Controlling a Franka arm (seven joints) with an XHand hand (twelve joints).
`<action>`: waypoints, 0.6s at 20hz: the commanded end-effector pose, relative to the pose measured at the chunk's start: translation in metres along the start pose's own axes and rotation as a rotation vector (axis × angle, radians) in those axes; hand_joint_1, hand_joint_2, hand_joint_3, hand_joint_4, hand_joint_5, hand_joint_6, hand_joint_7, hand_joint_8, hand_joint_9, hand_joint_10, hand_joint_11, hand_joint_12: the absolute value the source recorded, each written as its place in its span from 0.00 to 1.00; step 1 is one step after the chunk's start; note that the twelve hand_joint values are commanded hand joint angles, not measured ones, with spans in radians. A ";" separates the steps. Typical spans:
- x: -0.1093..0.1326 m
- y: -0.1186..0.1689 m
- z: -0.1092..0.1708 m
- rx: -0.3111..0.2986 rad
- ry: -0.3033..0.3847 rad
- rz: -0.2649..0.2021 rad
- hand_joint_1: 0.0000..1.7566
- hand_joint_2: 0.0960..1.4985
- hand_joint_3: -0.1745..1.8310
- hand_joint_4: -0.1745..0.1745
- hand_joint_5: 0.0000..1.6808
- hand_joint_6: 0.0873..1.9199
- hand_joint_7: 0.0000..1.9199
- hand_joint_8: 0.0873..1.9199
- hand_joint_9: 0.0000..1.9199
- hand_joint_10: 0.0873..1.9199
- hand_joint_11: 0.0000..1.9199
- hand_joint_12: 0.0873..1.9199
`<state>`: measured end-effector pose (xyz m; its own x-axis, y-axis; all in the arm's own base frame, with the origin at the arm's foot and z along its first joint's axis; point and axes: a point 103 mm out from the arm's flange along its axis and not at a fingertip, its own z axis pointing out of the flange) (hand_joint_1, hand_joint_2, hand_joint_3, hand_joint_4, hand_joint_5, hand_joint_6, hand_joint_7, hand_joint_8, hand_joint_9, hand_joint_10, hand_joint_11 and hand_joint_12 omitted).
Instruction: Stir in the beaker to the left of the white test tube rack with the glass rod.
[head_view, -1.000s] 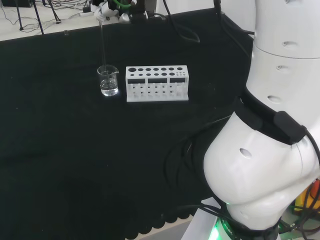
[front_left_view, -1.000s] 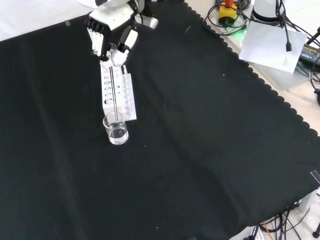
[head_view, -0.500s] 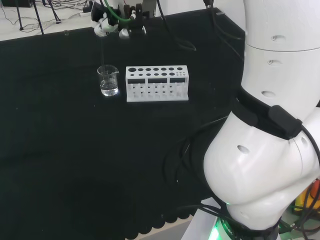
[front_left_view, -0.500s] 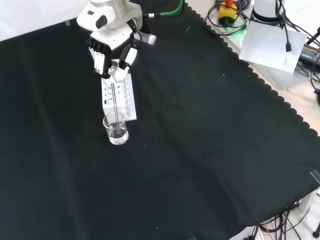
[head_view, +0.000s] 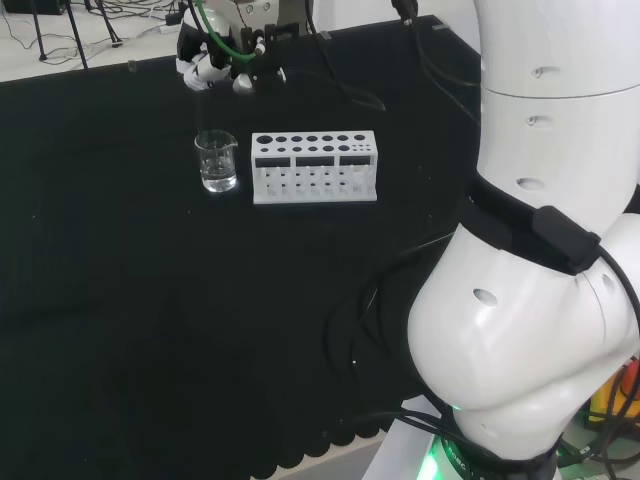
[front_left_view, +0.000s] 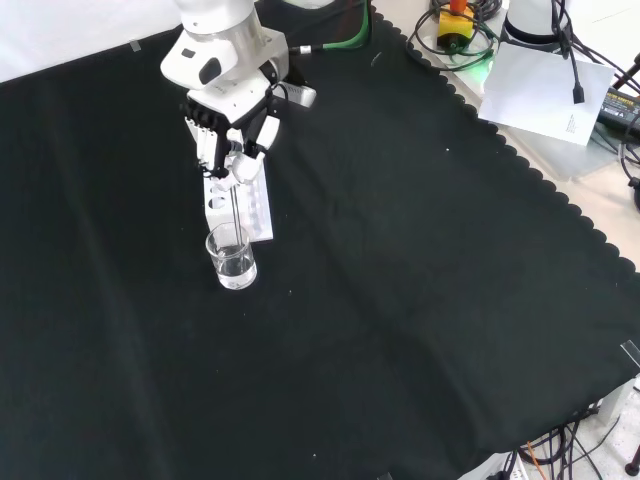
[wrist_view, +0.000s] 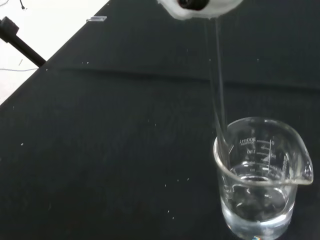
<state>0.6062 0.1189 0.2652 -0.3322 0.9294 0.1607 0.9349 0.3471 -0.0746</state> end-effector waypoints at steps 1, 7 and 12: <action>-0.013 0.003 -0.011 -0.016 0.000 0.017 0.73 0.71 0.09 0.00 0.62 0.28 0.56 0.60 0.83 0.44 0.81 0.36; -0.050 -0.006 -0.019 -0.038 0.010 0.064 0.73 0.71 0.09 0.00 0.62 0.28 0.56 0.60 0.83 0.44 0.81 0.36; -0.037 -0.017 -0.013 -0.024 0.005 0.050 0.73 0.71 0.09 0.00 0.62 0.28 0.56 0.60 0.83 0.44 0.81 0.36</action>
<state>0.6146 0.0735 0.2737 -0.2773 0.9468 0.1636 0.9554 0.2897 -0.0570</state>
